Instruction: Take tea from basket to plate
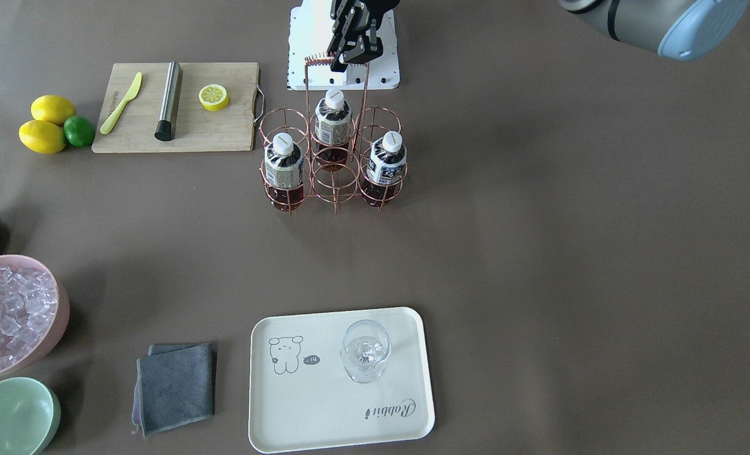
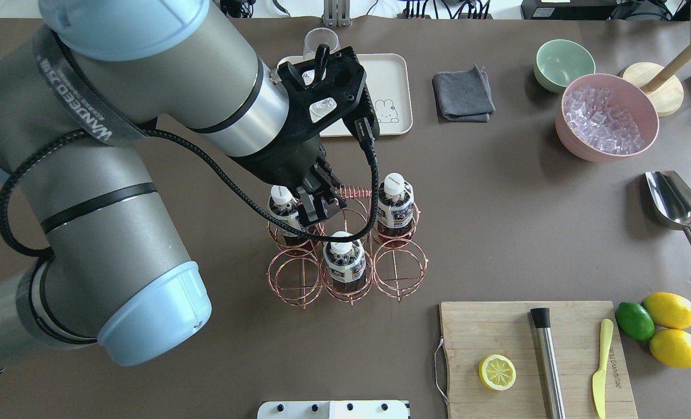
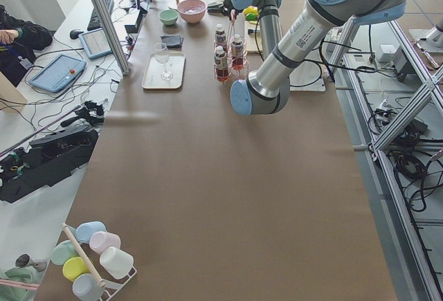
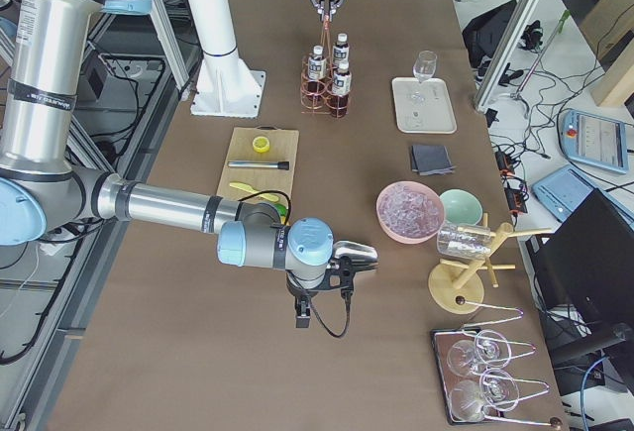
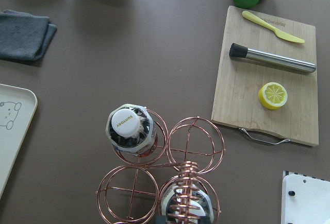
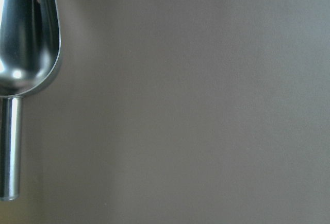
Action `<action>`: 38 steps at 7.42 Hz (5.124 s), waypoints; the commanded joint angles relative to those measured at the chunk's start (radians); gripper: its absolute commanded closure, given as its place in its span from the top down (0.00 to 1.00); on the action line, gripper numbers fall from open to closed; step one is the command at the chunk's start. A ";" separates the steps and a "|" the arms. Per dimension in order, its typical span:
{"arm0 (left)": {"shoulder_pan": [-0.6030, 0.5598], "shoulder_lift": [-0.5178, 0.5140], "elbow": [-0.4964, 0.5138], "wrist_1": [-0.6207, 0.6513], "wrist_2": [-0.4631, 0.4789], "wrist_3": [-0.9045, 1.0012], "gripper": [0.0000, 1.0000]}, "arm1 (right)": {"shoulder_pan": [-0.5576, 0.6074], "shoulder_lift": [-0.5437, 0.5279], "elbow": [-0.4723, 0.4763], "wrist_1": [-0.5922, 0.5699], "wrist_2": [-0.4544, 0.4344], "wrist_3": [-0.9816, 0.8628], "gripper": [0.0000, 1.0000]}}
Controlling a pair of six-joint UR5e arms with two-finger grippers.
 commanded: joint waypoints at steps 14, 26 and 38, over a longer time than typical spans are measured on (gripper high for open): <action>-0.038 0.058 0.005 -0.002 -0.005 0.087 0.00 | -0.286 0.491 0.140 -0.331 0.245 0.896 1.00; -0.004 0.047 -0.013 -0.002 -0.003 0.073 0.00 | -0.735 0.995 0.043 -0.317 0.240 1.620 0.86; -0.001 0.046 -0.019 -0.002 -0.013 0.073 0.00 | -0.637 0.990 0.055 -0.342 0.365 1.617 0.00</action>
